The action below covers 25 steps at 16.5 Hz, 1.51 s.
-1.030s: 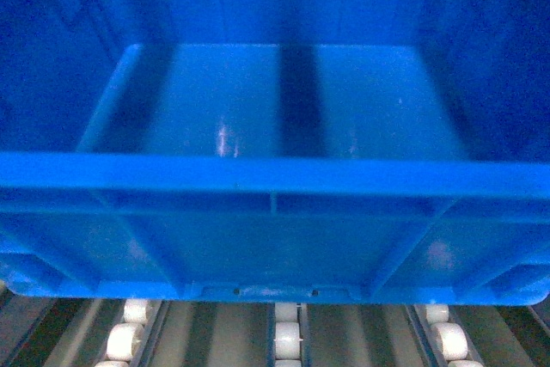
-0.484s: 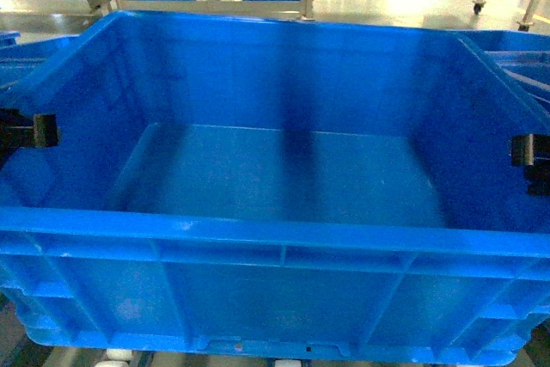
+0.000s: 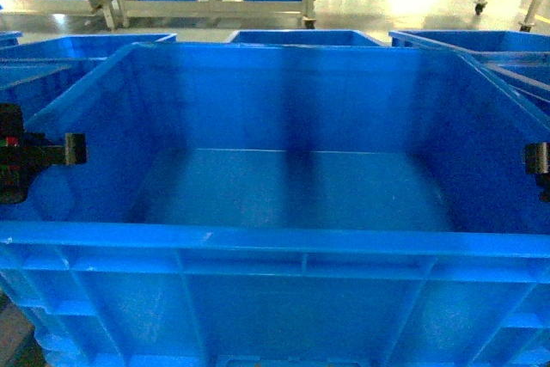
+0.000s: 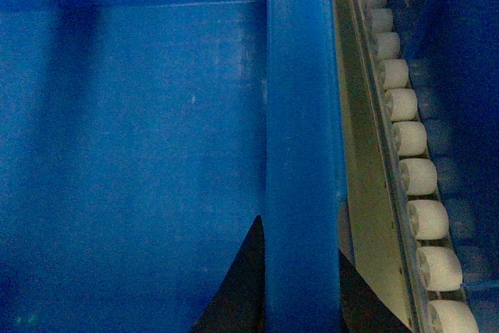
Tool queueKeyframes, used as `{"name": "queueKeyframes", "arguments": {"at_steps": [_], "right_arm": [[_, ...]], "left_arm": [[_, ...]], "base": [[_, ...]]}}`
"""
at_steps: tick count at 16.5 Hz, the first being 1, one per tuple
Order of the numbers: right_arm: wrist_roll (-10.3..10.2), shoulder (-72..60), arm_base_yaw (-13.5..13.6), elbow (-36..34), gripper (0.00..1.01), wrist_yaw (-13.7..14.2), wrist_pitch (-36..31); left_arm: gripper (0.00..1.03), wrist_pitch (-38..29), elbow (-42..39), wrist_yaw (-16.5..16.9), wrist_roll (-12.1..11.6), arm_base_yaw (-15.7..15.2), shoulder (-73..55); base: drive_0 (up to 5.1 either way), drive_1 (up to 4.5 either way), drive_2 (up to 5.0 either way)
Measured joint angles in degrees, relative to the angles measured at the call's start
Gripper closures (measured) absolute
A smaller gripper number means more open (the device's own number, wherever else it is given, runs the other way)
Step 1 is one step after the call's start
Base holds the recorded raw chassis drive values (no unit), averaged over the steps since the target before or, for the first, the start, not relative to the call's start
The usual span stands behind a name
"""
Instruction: Place box next to blue box on left shelf
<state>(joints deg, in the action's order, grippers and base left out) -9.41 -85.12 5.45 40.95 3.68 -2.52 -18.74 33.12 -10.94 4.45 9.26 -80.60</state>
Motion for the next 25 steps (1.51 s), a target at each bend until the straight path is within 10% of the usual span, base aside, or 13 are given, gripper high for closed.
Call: {"name": "queueKeyframes", "arguments": {"at_steps": [3, 6, 10, 13, 14, 16, 21, 23, 25], "right_arm": [[0.0, 0.2, 0.2, 0.1, 0.91, -0.1, 0.6], [-1.0, 6.7, 0.9, -2.5, 0.35, 1.8, -3.7], [-1.6, 8.5, 0.5, -2.2, 0.01, 3.8, -4.4], [-1.6, 8.4, 0.5, -2.2, 0.03, 3.8, -4.4], [-1.6, 8.4, 0.5, -2.3, 0.03, 3.8, -4.4], [5.3, 8.2, -0.3, -15.7, 0.28, 1.0, -38.3], [8.6, 19.1, -3.8, -26.9, 0.77, -3.3, -50.4], [9.1, 23.1, -5.8, -31.5, 1.01, -3.3, -48.0], [9.1, 28.5, -5.7, -33.2, 1.00, -3.6, -46.4]], "left_arm": [[0.89, 0.7, 1.1, -0.1, -0.4, -0.2, -1.3], [0.34, -6.8, -0.8, -7.3, -4.7, -1.7, -2.6], [0.05, -7.3, -0.8, -8.3, -4.8, -2.5, -2.6], [0.05, -9.2, -1.1, -7.8, -5.0, -2.7, -2.8], [0.18, -26.7, -6.2, -0.7, -4.8, -5.0, -5.0], [0.45, -46.5, -17.0, 9.0, -3.6, -7.4, -3.7], [0.94, -42.9, -24.5, 11.0, -3.8, -9.3, 8.6], [1.00, -39.4, -27.0, 10.8, -3.8, -9.3, 15.4], [1.00, -35.1, -29.1, 10.9, -3.8, -9.2, 21.7]], "base": [[0.0, 0.00, 0.0], [0.0, 0.00, 0.0], [0.0, 0.00, 0.0], [0.0, 0.00, 0.0], [0.0, 0.00, 0.0], [0.0, 0.00, 0.0], [0.0, 0.00, 0.0], [0.0, 0.00, 0.0], [0.0, 0.00, 0.0]]}}
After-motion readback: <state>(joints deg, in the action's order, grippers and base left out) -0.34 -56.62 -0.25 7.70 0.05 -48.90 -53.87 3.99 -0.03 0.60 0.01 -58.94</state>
